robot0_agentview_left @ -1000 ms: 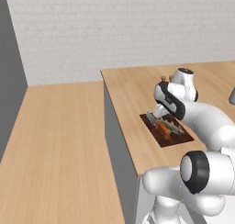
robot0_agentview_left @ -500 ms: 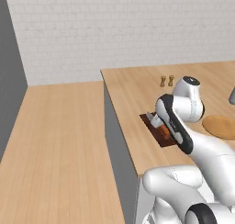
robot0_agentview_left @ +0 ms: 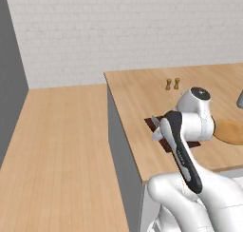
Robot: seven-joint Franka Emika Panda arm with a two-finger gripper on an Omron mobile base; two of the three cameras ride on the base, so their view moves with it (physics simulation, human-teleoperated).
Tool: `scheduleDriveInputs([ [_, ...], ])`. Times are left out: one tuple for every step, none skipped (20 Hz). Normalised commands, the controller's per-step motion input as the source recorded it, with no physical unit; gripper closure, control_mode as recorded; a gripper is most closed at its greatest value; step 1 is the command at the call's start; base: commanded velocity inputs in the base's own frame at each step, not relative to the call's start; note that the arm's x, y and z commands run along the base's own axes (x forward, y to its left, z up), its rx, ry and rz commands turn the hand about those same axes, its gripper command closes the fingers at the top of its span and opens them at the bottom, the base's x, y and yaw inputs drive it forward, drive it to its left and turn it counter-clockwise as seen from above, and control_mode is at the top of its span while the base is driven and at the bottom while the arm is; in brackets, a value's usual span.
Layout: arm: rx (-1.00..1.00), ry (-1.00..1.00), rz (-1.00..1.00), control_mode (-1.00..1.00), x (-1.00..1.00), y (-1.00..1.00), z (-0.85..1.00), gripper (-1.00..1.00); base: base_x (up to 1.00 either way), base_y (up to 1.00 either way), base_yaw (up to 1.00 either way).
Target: Pick up the knife from the drawer and place it on the cutting board. Then place the meat from the plate to the cutting board.
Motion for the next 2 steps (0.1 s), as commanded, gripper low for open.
scheduleDriveInputs([
  [0.00, -0.07, 0.03, -1.00, -0.39, 0.37, 0.29, -1.00, 0.00, 0.00, 0.00],
  [0.00, -0.09, 0.03, -1.00, -0.43, 0.46, 0.33, -1.00, 0.00, 0.00, 0.00],
])
